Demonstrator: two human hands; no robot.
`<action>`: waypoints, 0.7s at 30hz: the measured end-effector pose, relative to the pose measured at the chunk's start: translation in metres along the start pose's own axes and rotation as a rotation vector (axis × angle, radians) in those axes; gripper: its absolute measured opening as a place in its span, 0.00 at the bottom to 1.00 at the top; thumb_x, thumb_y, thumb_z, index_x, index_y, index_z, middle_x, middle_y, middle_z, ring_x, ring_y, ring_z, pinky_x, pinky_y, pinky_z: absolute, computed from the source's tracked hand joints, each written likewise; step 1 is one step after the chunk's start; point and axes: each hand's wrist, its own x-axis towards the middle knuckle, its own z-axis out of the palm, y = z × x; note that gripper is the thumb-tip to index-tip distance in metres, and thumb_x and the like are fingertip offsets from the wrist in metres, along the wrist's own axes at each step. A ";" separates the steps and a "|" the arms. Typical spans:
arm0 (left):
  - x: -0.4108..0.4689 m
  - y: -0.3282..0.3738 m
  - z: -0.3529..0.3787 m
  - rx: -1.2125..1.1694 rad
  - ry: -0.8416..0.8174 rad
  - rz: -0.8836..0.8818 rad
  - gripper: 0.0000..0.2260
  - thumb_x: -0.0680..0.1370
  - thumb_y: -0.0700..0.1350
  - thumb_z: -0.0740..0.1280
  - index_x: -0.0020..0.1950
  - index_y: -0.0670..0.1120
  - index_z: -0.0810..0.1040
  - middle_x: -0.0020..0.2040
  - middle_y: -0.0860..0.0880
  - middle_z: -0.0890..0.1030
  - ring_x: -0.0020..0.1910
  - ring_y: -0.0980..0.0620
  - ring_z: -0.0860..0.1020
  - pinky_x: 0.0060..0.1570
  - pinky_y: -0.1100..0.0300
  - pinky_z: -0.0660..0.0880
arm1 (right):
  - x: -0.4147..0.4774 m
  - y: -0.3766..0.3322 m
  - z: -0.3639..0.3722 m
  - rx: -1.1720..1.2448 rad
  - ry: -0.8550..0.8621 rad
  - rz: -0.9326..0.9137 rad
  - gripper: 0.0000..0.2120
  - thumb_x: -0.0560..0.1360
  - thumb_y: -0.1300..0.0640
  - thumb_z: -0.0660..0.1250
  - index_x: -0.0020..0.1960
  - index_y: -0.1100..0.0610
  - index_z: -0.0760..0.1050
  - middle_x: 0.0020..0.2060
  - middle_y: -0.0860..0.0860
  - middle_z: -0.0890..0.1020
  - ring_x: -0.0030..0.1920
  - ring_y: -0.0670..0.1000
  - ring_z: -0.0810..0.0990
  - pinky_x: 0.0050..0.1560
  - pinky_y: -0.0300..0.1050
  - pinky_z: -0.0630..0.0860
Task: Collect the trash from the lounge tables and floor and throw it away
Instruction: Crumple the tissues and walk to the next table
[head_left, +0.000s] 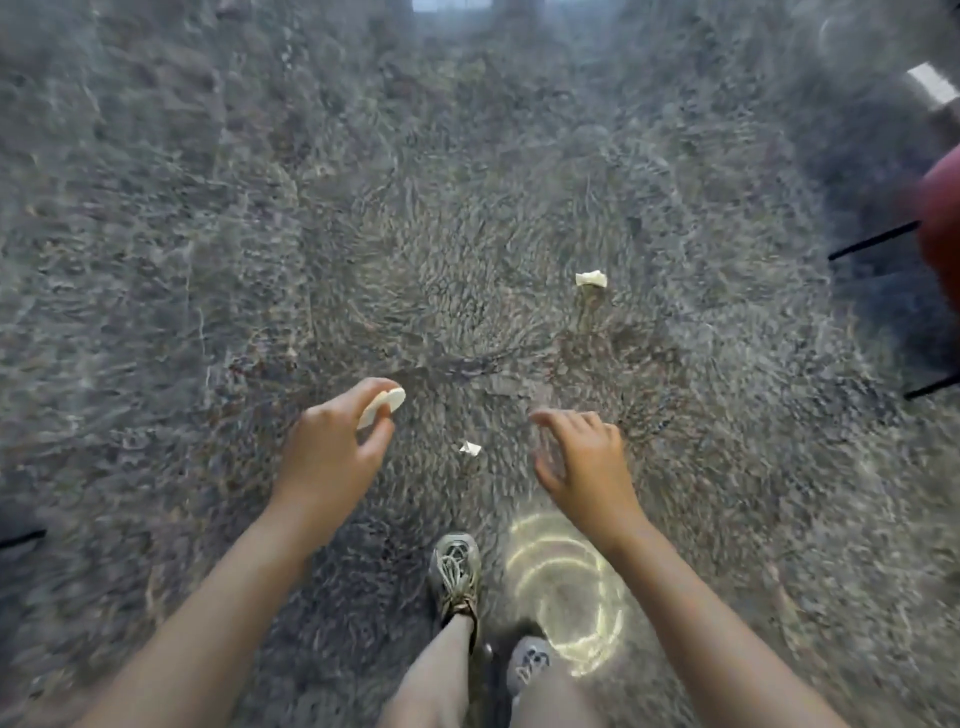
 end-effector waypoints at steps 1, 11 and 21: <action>0.014 -0.012 0.017 -0.005 -0.008 -0.020 0.09 0.73 0.37 0.67 0.51 0.48 0.80 0.32 0.52 0.74 0.28 0.49 0.71 0.30 0.60 0.64 | 0.011 0.013 0.020 0.002 -0.015 0.021 0.17 0.68 0.61 0.72 0.56 0.57 0.77 0.51 0.51 0.81 0.51 0.56 0.77 0.49 0.47 0.66; 0.099 -0.170 0.254 -0.110 -0.111 -0.201 0.18 0.72 0.34 0.67 0.59 0.49 0.79 0.51 0.46 0.83 0.43 0.46 0.81 0.42 0.58 0.73 | 0.102 0.145 0.270 0.031 -0.218 0.094 0.20 0.69 0.58 0.71 0.60 0.55 0.74 0.56 0.50 0.79 0.58 0.53 0.74 0.54 0.44 0.61; 0.077 -0.289 0.421 -0.203 -0.144 -0.371 0.18 0.73 0.32 0.64 0.60 0.47 0.79 0.54 0.49 0.82 0.52 0.54 0.79 0.49 0.72 0.69 | 0.109 0.235 0.470 -0.020 -0.367 0.071 0.23 0.65 0.51 0.74 0.58 0.55 0.74 0.53 0.51 0.78 0.54 0.55 0.74 0.49 0.46 0.62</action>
